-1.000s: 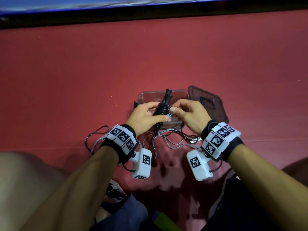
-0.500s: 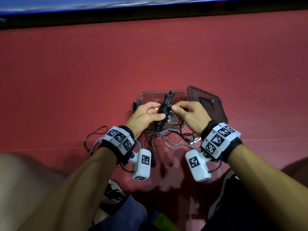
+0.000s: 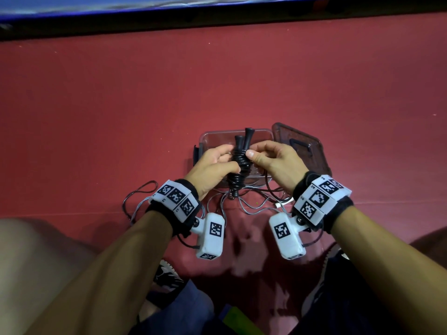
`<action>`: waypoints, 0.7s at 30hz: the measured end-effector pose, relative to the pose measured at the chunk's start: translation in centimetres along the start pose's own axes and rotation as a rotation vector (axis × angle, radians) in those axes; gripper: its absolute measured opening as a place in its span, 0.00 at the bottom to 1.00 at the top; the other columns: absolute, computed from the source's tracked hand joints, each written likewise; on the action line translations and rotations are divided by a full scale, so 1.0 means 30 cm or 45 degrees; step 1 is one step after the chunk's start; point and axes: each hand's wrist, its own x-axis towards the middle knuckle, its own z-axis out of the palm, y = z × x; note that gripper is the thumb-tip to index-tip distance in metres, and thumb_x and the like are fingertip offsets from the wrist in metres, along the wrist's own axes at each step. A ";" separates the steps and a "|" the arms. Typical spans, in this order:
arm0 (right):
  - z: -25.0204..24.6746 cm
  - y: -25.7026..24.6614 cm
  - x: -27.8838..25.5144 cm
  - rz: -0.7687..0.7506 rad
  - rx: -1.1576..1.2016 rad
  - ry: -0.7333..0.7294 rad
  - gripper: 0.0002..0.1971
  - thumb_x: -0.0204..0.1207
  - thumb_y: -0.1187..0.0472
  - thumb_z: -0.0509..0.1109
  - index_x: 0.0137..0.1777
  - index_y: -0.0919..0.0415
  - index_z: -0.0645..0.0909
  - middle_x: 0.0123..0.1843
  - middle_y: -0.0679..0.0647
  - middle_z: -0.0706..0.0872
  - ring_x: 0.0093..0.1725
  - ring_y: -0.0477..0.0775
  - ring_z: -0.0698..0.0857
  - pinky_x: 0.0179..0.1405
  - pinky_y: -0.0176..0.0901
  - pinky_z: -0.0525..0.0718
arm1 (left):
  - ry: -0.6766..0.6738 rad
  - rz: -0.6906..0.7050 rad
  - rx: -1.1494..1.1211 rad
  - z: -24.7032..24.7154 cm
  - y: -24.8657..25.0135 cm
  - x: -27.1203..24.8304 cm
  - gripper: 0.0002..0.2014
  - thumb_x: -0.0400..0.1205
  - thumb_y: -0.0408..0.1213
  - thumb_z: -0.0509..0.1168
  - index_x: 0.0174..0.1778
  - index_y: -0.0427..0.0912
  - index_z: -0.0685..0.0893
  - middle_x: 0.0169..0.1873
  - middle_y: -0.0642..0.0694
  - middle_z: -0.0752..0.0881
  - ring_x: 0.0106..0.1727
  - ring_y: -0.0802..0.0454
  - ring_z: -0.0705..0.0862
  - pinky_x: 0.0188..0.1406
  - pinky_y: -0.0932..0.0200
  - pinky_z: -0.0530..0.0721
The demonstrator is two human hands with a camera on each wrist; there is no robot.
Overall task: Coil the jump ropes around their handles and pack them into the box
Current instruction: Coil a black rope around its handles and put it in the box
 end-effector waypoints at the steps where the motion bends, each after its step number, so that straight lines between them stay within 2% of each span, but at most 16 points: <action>1: 0.002 0.000 -0.001 -0.006 -0.015 -0.014 0.10 0.79 0.55 0.75 0.50 0.62 0.89 0.39 0.56 0.85 0.36 0.45 0.80 0.40 0.32 0.78 | -0.015 -0.002 -0.003 -0.002 0.001 0.001 0.23 0.71 0.26 0.64 0.64 0.39 0.84 0.51 0.42 0.92 0.53 0.50 0.89 0.57 0.57 0.84; 4: 0.011 0.007 -0.001 -0.001 -0.054 0.030 0.09 0.79 0.55 0.76 0.46 0.61 0.88 0.36 0.52 0.85 0.32 0.41 0.79 0.39 0.32 0.77 | -0.074 0.000 0.065 -0.004 -0.002 0.004 0.23 0.73 0.26 0.68 0.65 0.42 0.84 0.54 0.43 0.91 0.55 0.52 0.88 0.59 0.58 0.84; 7: 0.020 0.017 0.000 0.022 -0.040 0.046 0.11 0.77 0.56 0.77 0.44 0.66 0.85 0.36 0.55 0.83 0.33 0.45 0.78 0.36 0.34 0.77 | -0.073 0.015 0.139 -0.003 -0.019 0.006 0.22 0.76 0.24 0.77 0.66 0.39 0.84 0.57 0.39 0.90 0.57 0.51 0.89 0.61 0.53 0.88; 10: 0.020 0.019 0.005 0.015 -0.055 0.031 0.10 0.78 0.56 0.77 0.42 0.61 0.83 0.36 0.54 0.82 0.33 0.46 0.77 0.35 0.33 0.76 | -0.001 0.052 0.132 0.003 -0.023 0.005 0.25 0.76 0.21 0.76 0.68 0.36 0.83 0.52 0.41 0.91 0.49 0.55 0.91 0.50 0.60 0.89; 12: 0.011 0.019 0.013 -0.011 -0.062 0.026 0.09 0.79 0.58 0.75 0.40 0.59 0.81 0.35 0.53 0.81 0.33 0.46 0.76 0.36 0.37 0.75 | 0.047 0.081 0.110 0.002 -0.024 0.011 0.26 0.76 0.20 0.75 0.69 0.38 0.81 0.51 0.41 0.90 0.47 0.55 0.91 0.49 0.63 0.87; 16: -0.005 0.026 0.024 -0.041 -0.072 -0.022 0.11 0.83 0.60 0.71 0.38 0.57 0.80 0.33 0.52 0.81 0.34 0.49 0.77 0.41 0.43 0.75 | 0.095 0.099 0.110 -0.013 -0.016 0.018 0.17 0.80 0.20 0.71 0.59 0.43 0.82 0.49 0.42 0.89 0.44 0.58 0.90 0.48 0.64 0.87; 18: -0.006 0.033 0.032 0.002 -0.085 -0.058 0.12 0.84 0.57 0.70 0.37 0.55 0.80 0.31 0.49 0.81 0.34 0.50 0.78 0.41 0.46 0.76 | 0.105 0.105 0.102 -0.020 -0.015 0.017 0.13 0.82 0.22 0.69 0.58 0.42 0.83 0.49 0.43 0.89 0.45 0.58 0.90 0.52 0.63 0.87; 21: 0.000 0.031 0.031 0.047 -0.092 -0.117 0.14 0.84 0.51 0.68 0.37 0.54 0.81 0.30 0.46 0.81 0.34 0.50 0.79 0.43 0.51 0.78 | 0.086 0.099 0.041 -0.028 -0.026 0.017 0.11 0.82 0.29 0.71 0.58 0.43 0.86 0.53 0.38 0.90 0.53 0.48 0.89 0.63 0.50 0.86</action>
